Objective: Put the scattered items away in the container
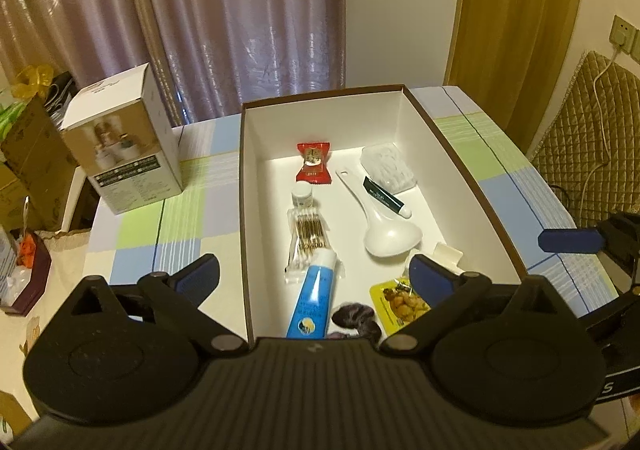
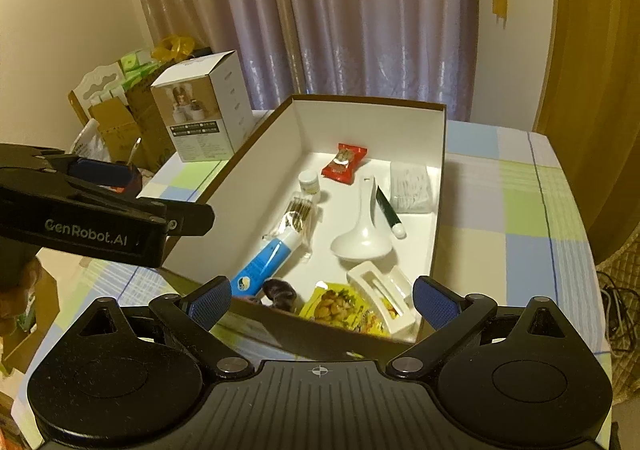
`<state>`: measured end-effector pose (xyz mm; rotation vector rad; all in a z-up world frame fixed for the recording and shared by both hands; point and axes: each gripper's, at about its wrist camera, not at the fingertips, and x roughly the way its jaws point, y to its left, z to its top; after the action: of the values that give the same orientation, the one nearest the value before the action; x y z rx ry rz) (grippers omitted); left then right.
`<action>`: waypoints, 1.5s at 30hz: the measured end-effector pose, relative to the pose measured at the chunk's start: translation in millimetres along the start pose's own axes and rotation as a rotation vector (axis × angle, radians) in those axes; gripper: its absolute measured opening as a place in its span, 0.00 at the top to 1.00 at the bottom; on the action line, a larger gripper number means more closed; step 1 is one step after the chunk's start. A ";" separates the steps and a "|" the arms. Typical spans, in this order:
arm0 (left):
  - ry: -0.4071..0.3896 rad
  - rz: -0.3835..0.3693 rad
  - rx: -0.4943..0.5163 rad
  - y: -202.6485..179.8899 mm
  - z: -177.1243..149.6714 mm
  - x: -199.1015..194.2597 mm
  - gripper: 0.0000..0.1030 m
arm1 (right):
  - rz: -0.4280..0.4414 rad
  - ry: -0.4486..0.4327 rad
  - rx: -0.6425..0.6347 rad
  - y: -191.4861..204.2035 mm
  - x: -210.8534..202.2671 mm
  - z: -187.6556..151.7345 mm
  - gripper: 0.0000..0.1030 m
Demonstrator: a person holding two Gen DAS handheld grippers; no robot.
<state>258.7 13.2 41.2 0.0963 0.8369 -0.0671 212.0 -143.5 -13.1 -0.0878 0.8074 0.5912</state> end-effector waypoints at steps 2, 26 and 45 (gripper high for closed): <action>-0.004 0.002 -0.004 -1.7 -4.9 -7.0 0.03 | -0.011 -0.012 0.008 1.2 -5.0 -2.9 0.01; -0.045 0.085 -0.019 -7.9 -39.3 -59.8 0.03 | -0.002 0.017 0.070 13.0 -37.7 -23.7 0.01; -0.005 0.094 -0.015 -24.5 -61.6 -66.4 0.03 | 0.004 0.073 0.169 6.9 -50.3 -39.4 0.01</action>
<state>166.6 -2.8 48.2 0.1206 0.8263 0.0271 155.4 -172.6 -4.2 0.0473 0.9257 0.5236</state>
